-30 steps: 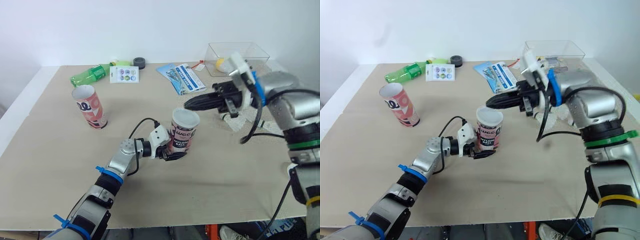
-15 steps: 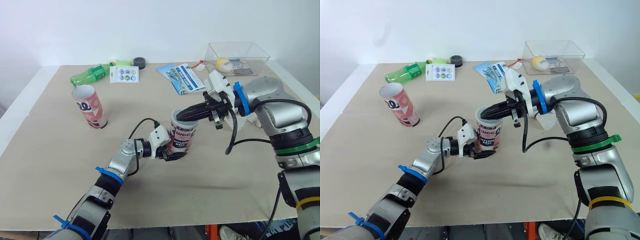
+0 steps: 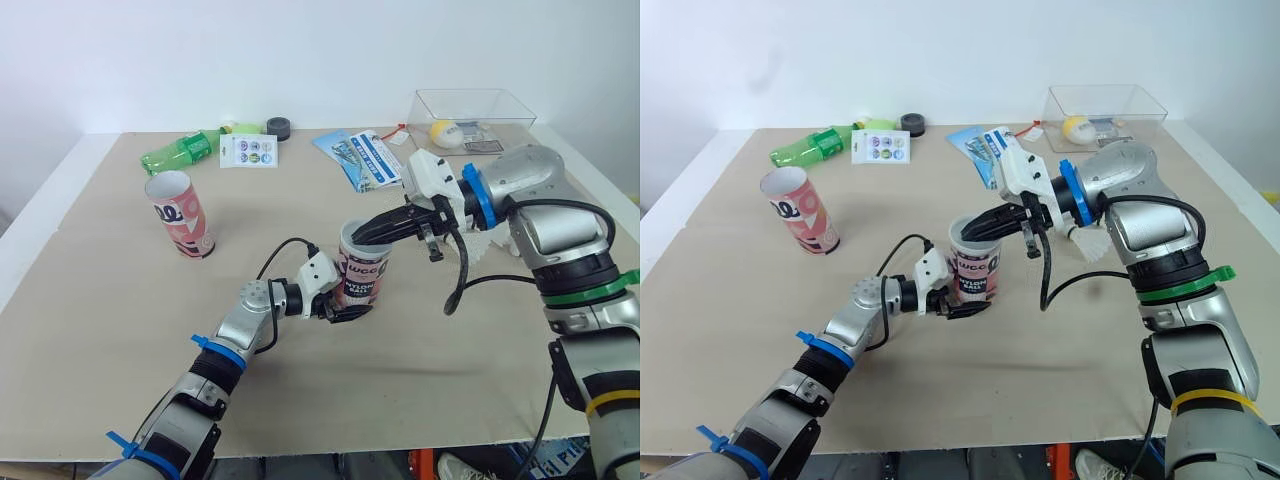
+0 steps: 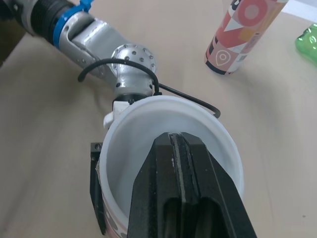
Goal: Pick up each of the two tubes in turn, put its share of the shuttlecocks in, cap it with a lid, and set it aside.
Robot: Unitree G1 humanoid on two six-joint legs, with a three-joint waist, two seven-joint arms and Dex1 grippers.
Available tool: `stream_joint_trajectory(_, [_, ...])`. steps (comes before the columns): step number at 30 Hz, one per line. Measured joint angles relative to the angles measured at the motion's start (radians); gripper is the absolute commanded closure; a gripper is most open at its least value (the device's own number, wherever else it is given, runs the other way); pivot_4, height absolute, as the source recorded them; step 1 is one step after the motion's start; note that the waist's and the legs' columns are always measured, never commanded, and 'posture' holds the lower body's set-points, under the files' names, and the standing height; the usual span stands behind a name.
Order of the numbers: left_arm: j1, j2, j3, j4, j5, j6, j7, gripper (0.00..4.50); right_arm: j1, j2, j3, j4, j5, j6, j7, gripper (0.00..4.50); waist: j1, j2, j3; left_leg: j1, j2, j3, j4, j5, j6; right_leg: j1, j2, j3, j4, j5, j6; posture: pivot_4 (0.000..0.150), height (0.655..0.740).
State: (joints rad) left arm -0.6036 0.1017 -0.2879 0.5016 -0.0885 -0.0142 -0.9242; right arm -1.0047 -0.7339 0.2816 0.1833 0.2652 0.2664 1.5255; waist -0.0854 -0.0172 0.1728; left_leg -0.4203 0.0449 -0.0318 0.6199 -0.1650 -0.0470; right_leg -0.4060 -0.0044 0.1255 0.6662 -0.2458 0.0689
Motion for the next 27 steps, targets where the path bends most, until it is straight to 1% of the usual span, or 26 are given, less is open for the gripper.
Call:
stream_joint_trajectory(9, [0.0,-0.003,0.0,0.003,0.0,0.009,0.002,0.79,-0.026,0.01,0.035,0.037,-0.067,-0.105,0.021,4.46,0.0,-0.001,-0.005,0.001,0.0,0.0,0.0,0.0,0.0,0.0,0.0,0.0,0.0,0.0,0.0,0.15,0.74])
stream_joint_trajectory(16, [0.002,-0.003,0.0,0.003,0.0,0.014,0.004,0.79,-0.028,0.03,0.032,0.056,-0.082,-0.122,0.022,4.46,-0.001,-0.001,-0.006,0.004,0.0,0.001,0.0,0.0,0.0,0.002,0.0,0.0,0.0,0.0,-0.001,0.15,0.74])
stream_joint_trajectory(23, [0.003,-0.003,0.002,-0.005,0.0,0.013,0.003,0.79,-0.044,0.053,-0.005,0.11,0.006,0.057,0.041,4.46,0.0,-0.001,-0.005,0.001,0.0,0.001,-0.001,0.0,0.0,0.0,0.0,0.0,0.0,0.0,-0.001,0.15,0.74])
stream_joint_trajectory(27, [0.003,-0.004,-0.003,-0.007,0.0,0.013,-0.002,0.79,-0.082,0.009,-0.05,0.135,0.067,0.125,0.045,4.46,0.003,-0.001,-0.004,-0.002,0.0,0.0,-0.001,-0.001,-0.001,-0.002,0.0,0.0,0.0,-0.001,-0.001,0.15,0.74])
